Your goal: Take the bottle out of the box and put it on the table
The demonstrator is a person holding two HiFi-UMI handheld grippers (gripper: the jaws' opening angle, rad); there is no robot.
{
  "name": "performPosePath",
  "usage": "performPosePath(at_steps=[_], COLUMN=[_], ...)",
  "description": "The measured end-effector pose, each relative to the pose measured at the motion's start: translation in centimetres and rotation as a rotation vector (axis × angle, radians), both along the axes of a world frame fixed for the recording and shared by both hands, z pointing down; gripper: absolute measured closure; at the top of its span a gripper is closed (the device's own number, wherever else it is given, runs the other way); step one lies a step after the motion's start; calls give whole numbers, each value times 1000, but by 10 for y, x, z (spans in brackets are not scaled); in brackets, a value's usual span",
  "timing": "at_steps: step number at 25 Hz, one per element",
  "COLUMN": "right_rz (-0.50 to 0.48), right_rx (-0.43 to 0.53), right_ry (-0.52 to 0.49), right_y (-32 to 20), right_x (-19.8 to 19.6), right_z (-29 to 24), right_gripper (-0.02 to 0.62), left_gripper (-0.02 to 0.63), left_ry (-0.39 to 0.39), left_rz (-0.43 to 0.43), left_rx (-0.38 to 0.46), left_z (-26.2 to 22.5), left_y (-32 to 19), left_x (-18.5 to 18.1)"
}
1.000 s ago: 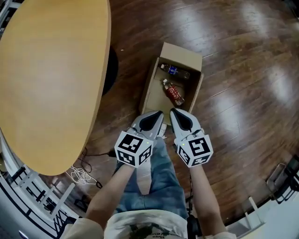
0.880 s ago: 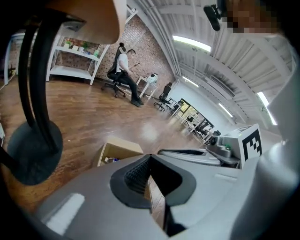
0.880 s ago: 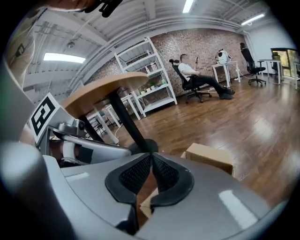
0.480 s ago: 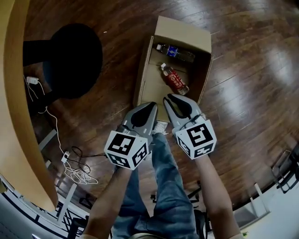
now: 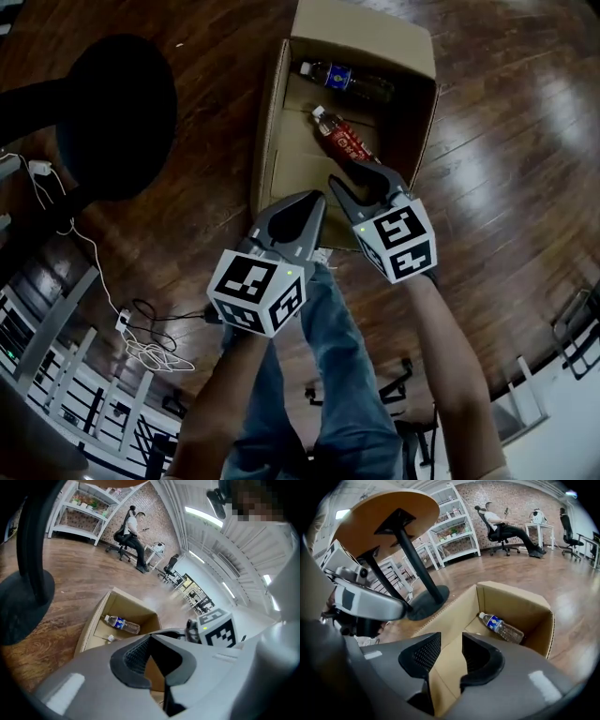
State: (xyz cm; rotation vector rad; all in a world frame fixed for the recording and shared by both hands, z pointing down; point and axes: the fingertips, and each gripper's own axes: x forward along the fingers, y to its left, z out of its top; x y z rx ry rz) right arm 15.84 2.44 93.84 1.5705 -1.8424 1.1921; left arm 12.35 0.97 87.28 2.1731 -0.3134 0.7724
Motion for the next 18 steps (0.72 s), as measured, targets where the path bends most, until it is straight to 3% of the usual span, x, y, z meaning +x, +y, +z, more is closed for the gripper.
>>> performPosePath(at_steps=[6,12,18], right_rz=[-96,-162,-227], right_rx=[-120,-207,-306], right_ry=[32,47,145], right_y=[9,8,11], right_x=[6,2,19], right_z=[68,125,172], right_gripper=[401,364,322], left_gripper=[609,609,609], left_ry=[25,38,45], left_rz=[46,17,23], left_rx=[-30,-24,-24], left_z=[22,51,67], left_y=[21,22,19], left_x=[2,3,5])
